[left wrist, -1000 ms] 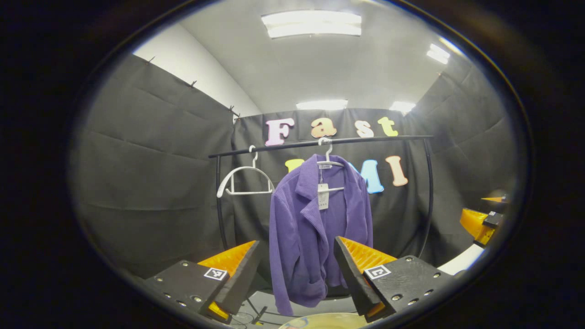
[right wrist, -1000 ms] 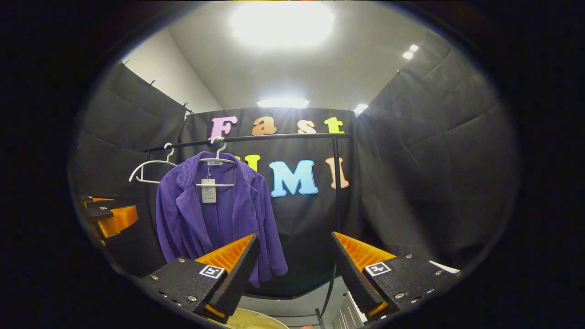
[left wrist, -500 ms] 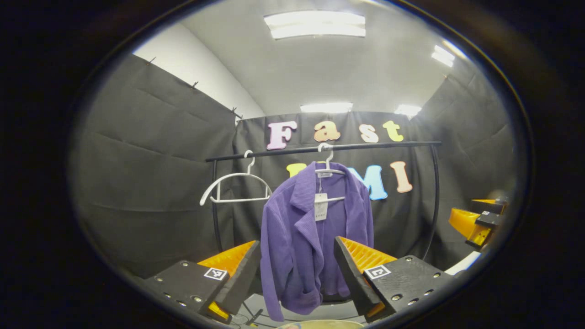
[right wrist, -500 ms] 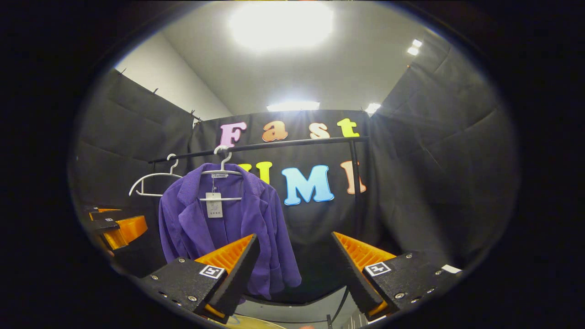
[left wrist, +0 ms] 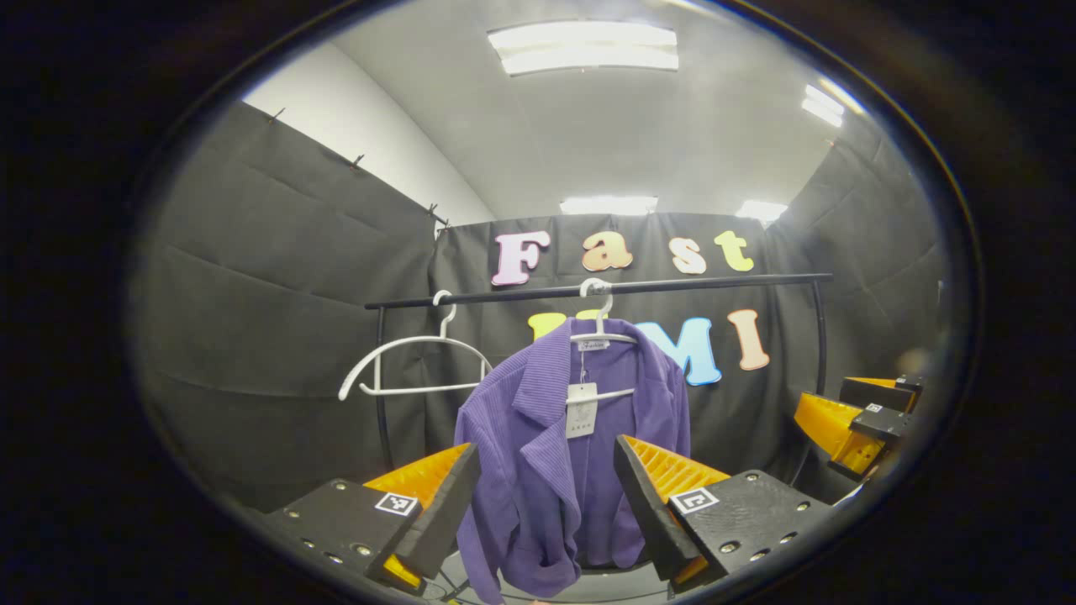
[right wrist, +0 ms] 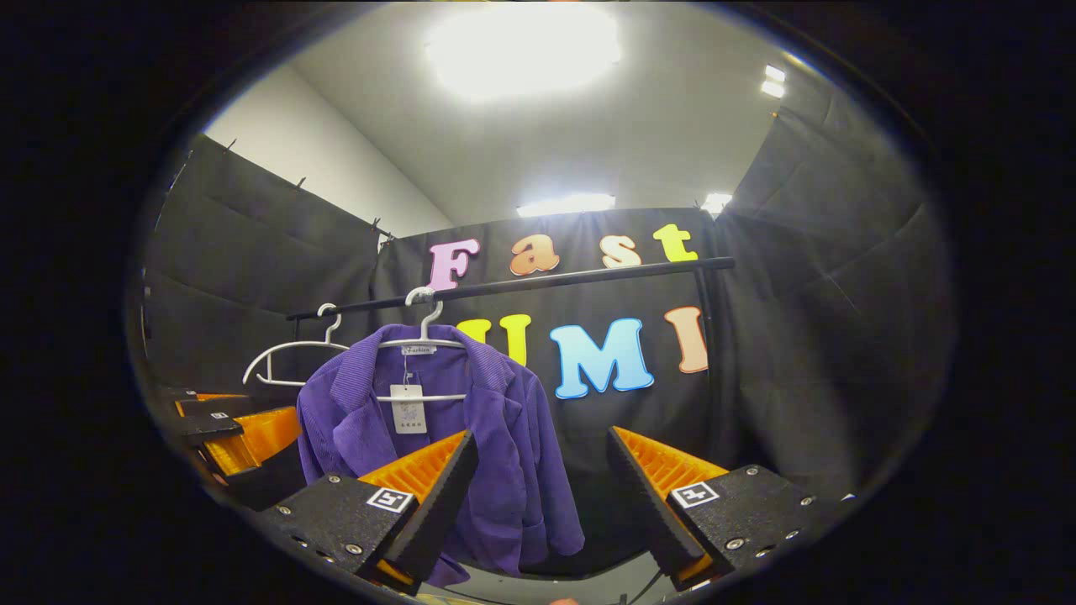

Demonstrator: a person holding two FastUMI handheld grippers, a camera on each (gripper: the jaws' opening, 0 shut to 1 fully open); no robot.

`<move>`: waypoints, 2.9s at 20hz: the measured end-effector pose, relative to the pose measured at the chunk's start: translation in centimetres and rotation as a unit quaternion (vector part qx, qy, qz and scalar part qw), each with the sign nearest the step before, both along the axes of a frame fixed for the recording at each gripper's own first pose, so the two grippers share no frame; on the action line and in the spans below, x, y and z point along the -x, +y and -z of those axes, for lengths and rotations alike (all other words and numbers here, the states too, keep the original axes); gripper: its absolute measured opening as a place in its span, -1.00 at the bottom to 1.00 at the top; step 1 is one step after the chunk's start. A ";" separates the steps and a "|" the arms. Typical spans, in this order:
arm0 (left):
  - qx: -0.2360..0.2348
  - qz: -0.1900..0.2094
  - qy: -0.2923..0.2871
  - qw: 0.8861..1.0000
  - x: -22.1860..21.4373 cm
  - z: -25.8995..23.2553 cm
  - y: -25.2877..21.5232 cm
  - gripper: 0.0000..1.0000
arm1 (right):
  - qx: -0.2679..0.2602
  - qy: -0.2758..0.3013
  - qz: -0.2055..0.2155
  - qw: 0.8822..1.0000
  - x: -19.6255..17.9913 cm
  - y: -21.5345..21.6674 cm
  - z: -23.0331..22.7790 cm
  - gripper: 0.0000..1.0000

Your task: Grasp the clothes on the hanger with both hands and then place them into the laundry hamper below.

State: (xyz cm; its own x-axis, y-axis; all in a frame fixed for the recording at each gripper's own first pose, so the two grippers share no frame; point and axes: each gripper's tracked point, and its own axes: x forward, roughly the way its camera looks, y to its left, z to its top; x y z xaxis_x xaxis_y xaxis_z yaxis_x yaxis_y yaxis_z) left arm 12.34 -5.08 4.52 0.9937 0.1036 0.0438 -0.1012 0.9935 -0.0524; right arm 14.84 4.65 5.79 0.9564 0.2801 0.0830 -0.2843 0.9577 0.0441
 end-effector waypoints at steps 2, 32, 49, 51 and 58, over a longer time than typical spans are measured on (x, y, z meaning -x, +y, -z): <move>0.002 -0.002 0.000 1.000 -1.4 0.1 -0.3 0.84 | 0.000 -0.005 -0.012 1.000 -1.3 0.7 -0.4 0.90; 0.022 -0.107 0.069 0.992 -17.7 6.7 1.4 0.84 | -0.002 0.091 -0.132 0.987 -19.6 14.2 6.3 0.90; 0.006 -0.105 0.050 0.993 -17.4 5.8 2.5 -0.74 | -0.009 0.009 -0.088 0.996 -20.2 12.0 1.9 -0.93; -0.004 -0.103 0.040 0.994 -16.6 4.5 2.6 -0.74 | -0.007 -0.019 -0.077 0.997 -20.0 11.3 0.1 -0.93; -0.034 -0.113 0.017 0.993 -13.6 0.2 5.0 -0.89 | 0.006 -0.103 -0.032 0.994 -21.0 8.3 -4.9 -0.93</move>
